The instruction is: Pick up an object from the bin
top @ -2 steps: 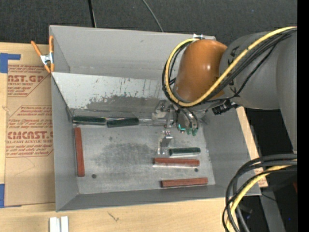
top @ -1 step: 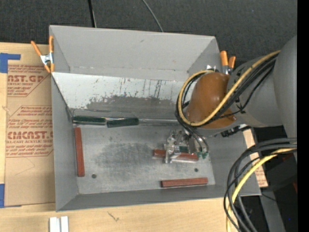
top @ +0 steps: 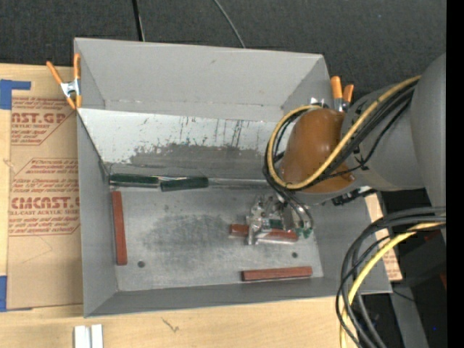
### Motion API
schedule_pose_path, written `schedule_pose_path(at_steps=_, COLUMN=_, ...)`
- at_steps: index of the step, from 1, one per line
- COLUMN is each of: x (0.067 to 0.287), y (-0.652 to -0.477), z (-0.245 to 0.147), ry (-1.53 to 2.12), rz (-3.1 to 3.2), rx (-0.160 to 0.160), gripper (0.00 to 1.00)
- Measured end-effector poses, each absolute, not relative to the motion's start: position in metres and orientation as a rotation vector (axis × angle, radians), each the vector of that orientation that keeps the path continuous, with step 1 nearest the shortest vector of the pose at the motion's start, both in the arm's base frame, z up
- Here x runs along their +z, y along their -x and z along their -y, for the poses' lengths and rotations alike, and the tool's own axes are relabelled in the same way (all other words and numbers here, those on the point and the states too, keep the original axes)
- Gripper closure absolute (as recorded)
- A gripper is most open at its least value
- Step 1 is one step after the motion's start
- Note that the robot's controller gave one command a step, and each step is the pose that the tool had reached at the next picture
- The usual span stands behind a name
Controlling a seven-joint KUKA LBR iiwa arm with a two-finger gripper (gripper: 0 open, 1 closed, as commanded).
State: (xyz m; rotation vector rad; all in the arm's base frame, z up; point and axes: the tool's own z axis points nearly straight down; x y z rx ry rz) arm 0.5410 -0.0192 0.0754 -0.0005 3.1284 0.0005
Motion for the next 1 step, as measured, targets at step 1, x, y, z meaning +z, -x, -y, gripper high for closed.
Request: schedule_pose_path(at_steps=1, x=0.2272, y=-0.5293, z=0.0341, ry=0.092, rz=-3.136, rx=-0.001, gripper=1.0)
